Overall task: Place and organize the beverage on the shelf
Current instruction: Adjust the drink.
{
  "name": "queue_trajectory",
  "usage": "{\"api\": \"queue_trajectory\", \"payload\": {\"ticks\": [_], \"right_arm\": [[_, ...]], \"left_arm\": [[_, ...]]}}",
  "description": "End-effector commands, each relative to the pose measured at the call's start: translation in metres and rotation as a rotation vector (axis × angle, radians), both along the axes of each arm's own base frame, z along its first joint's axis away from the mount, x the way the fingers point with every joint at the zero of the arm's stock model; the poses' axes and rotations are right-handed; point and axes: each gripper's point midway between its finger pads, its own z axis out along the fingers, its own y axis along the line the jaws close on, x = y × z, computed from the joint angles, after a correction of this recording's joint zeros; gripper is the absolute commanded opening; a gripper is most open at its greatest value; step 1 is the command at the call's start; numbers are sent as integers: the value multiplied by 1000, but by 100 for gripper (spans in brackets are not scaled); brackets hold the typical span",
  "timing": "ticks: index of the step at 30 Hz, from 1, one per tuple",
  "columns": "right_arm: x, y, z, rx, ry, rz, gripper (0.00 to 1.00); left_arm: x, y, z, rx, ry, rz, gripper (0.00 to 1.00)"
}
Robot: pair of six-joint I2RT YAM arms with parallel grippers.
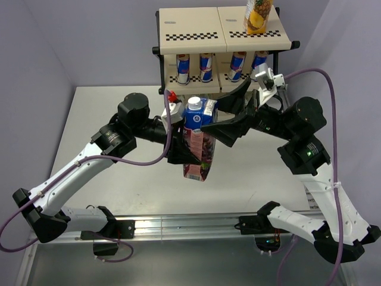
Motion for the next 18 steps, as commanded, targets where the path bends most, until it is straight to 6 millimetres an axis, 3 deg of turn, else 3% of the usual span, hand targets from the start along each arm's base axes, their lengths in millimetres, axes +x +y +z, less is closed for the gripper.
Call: {"api": "queue_trajectory", "payload": {"ticks": [1, 5, 9, 11, 12, 13, 14, 18], "right_arm": [[18, 9, -23, -72, 32, -31, 100], [-8, 16, -19, -48, 5, 122, 99], [-12, 26, -28, -97, 18, 169, 98], [-10, 30, -33, -110, 20, 161, 90], [-9, 30, -34, -110, 22, 158, 84], [-9, 30, -32, -106, 6, 157, 61], [-7, 29, -34, -103, 5, 145, 50], [-13, 18, -17, -38, -78, 96, 24]], "left_arm": [[-34, 19, 89, -279, -298, -83, 0], [-32, 17, 87, -269, -291, -91, 0], [-25, 10, 86, -248, -271, -74, 0], [-23, 9, 86, -243, -262, -68, 0], [-23, 9, 87, -245, -265, -65, 1], [-22, 9, 87, -247, -267, -58, 0], [-22, 10, 88, -254, -273, -50, 3], [-16, 11, 86, -252, -271, 4, 18]]}}
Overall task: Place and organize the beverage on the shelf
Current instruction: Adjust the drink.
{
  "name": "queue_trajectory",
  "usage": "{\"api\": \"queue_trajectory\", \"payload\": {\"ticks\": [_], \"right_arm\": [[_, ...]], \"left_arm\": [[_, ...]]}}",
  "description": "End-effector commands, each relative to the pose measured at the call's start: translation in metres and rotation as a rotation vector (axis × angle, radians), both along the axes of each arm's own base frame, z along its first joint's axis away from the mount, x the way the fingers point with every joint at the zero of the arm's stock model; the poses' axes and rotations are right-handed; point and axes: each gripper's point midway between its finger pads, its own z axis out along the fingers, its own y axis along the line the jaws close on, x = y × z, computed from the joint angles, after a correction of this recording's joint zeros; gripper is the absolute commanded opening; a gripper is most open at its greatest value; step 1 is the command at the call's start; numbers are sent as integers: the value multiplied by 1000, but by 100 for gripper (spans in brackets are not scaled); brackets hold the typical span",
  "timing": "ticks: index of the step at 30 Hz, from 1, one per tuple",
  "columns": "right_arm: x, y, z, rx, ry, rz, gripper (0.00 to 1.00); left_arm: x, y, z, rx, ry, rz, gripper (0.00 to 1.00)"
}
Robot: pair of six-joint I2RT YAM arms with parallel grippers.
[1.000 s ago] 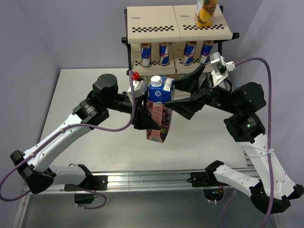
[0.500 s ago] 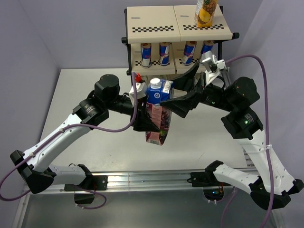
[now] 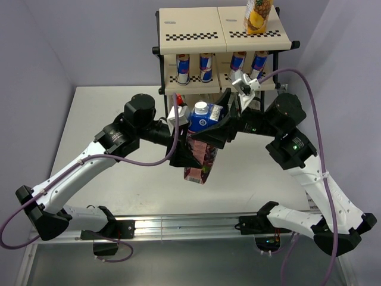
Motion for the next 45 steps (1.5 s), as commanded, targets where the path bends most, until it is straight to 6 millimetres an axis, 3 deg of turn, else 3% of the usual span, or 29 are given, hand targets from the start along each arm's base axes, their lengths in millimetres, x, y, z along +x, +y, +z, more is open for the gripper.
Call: {"api": "queue_trajectory", "payload": {"ticks": [1, 2, 4, 6, 8, 9, 13, 17, 23, 37, 45], "right_arm": [[2, -9, 15, 70, -101, -75, 15], [0, -11, 14, 79, -108, -84, 12], [-11, -23, 37, 180, -204, -105, 4], [-20, -29, 36, 219, -230, -106, 2], [-27, -36, 40, 264, -272, -111, 0], [-29, -38, 41, 275, -286, -114, 0], [-40, -42, 43, 304, -344, -95, 0], [-50, -48, 48, 344, -380, -81, 0], [-52, -52, 58, 358, -390, -96, 0], [-55, -60, 80, 348, -477, -143, 0], [-59, -62, 95, 353, -508, -139, 0]], "left_arm": [[-15, 14, 99, -310, -296, 7, 22], [-14, 14, 100, -312, -291, 19, 33], [-10, 15, 101, -333, -293, 52, 43], [-7, 16, 108, -388, -306, 95, 65], [-1, 15, 103, -402, -268, 141, 77], [-4, 19, 113, -451, -291, 142, 79], [-8, 18, 115, -485, -254, 117, 79], [-6, 12, 108, -484, -195, 103, 70], [-1, -1, 89, -417, -138, 57, 85], [19, -17, 42, -269, -42, 107, 92], [14, -17, 26, -247, -20, 75, 97]]}}
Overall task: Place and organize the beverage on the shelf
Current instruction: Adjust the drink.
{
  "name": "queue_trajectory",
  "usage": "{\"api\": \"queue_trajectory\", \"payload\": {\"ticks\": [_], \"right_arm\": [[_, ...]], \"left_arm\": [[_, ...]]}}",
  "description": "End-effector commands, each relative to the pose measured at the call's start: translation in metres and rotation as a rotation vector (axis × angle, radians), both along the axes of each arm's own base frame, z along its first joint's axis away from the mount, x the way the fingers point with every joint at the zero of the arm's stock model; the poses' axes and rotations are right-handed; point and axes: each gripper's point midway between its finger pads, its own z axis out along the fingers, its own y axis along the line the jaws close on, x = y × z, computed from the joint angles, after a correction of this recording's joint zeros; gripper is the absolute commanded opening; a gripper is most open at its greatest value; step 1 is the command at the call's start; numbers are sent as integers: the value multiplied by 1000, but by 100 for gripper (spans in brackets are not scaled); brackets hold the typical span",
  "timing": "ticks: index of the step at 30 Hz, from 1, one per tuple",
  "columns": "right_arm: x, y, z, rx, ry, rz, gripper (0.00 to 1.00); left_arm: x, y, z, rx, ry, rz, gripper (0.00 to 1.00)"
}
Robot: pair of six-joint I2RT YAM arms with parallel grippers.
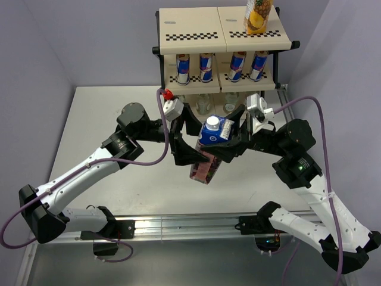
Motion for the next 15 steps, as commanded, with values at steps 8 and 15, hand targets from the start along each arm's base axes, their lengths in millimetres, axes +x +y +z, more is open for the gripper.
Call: {"api": "queue_trajectory", "payload": {"ticks": [8, 15], "right_arm": [[-43, -36, 129, 293, -359, -26, 0], [-41, -36, 135, 290, -374, -33, 0]], "left_arm": [[-9, -3, -7, 8, -13, -76, 98], [-8, -10, -18, 43, 4, -105, 93]]}}
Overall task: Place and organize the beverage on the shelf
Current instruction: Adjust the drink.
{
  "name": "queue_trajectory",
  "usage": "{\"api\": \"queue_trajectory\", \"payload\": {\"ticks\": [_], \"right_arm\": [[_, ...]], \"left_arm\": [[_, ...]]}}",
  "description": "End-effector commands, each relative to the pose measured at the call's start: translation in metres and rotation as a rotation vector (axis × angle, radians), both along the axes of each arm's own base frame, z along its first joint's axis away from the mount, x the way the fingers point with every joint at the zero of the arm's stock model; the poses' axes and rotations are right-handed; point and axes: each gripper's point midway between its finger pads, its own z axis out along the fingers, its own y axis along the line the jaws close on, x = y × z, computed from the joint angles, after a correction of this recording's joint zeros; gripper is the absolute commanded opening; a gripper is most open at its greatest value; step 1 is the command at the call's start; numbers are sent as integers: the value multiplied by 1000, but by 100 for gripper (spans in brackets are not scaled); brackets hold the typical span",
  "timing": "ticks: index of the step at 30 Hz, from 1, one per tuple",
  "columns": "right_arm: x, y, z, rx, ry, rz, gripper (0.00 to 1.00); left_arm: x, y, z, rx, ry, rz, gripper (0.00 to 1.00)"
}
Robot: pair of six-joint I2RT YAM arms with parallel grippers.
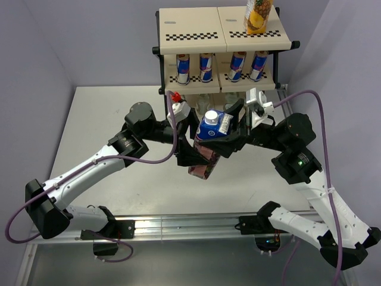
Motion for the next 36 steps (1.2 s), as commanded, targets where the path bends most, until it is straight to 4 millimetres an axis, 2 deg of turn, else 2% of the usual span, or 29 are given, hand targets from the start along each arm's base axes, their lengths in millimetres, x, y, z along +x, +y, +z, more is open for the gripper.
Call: {"api": "queue_trajectory", "payload": {"ticks": [1, 3, 4, 6, 7, 9, 10, 11, 12, 13, 14, 15, 17, 18, 20, 22, 24, 28, 29, 30, 31, 32, 33, 34, 35, 36], "right_arm": [[-46, -39, 116, 282, -347, -32, 0], [-45, -38, 115, 277, -345, -32, 0], [-44, -38, 114, 274, -342, -31, 0], [-42, -36, 110, 266, -336, -34, 0], [-41, -36, 110, 267, -337, -38, 0], [-39, -36, 107, 265, -331, -42, 0], [-39, -36, 106, 264, -329, -43, 0], [-37, -35, 104, 263, -324, -48, 1], [-33, -35, 101, 258, -310, -65, 16], [-33, -38, 101, 264, -312, -82, 26], [-31, -40, 101, 270, -311, -104, 52], [-20, -43, 98, 278, -278, -161, 65], [-15, -51, 99, 273, -278, -224, 80], [-11, -52, 95, 245, -251, -251, 85], [5, -62, 96, 237, -229, -358, 95], [17, -74, 95, 239, -182, -455, 96], [35, -90, 89, 234, -118, -586, 97], [43, -117, 84, 249, -60, -731, 99], [47, -124, 81, 251, -41, -772, 99], [51, -129, 74, 242, -17, -811, 99], [52, -134, 71, 244, -1, -837, 99], [56, -136, 64, 235, 16, -860, 99], [59, -144, 60, 237, 37, -903, 99], [62, -146, 54, 233, 58, -920, 99], [66, -146, 43, 215, 82, -935, 99], [68, -151, 40, 223, 97, -965, 99]], "left_arm": [[-6, -2, 4, -8, -29, -40, 86], [-7, -2, 5, -8, -33, -48, 71], [-7, -2, 5, -10, -35, -48, 53], [-7, -1, 10, -25, -46, -35, 33], [-6, 0, 11, -27, -47, -31, 24], [-6, 1, 19, -49, -59, -13, 14], [-5, 1, 19, -52, -56, -6, 2], [-6, 3, 23, -62, -59, 1, 0], [-3, 2, 26, -68, -59, 20, 0], [-1, 2, 28, -74, -63, 37, 0], [1, 4, 33, -85, -68, 63, 0], [11, 3, 36, -92, -68, 124, 0], [19, 6, 46, -113, -80, 199, 0], [31, 8, 53, -131, -85, 274, 0], [39, 15, 71, -177, -107, 353, 0], [48, 23, 91, -243, -130, 435, 0], [48, 32, 110, -306, -152, 475, 0], [72, 50, 151, -402, -165, 654, 0], [88, 52, 154, -402, -163, 733, 0], [93, 60, 173, -434, -172, 782, 0], [99, 61, 178, -439, -175, 813, 0], [119, 62, 175, -415, -163, 899, 0], [122, 71, 197, -450, -191, 945, 0], [135, 64, 194, -429, -195, 976, 0], [152, 75, 199, -431, -200, 1089, 0], [155, 83, 218, -473, -212, 1130, 0]]}}
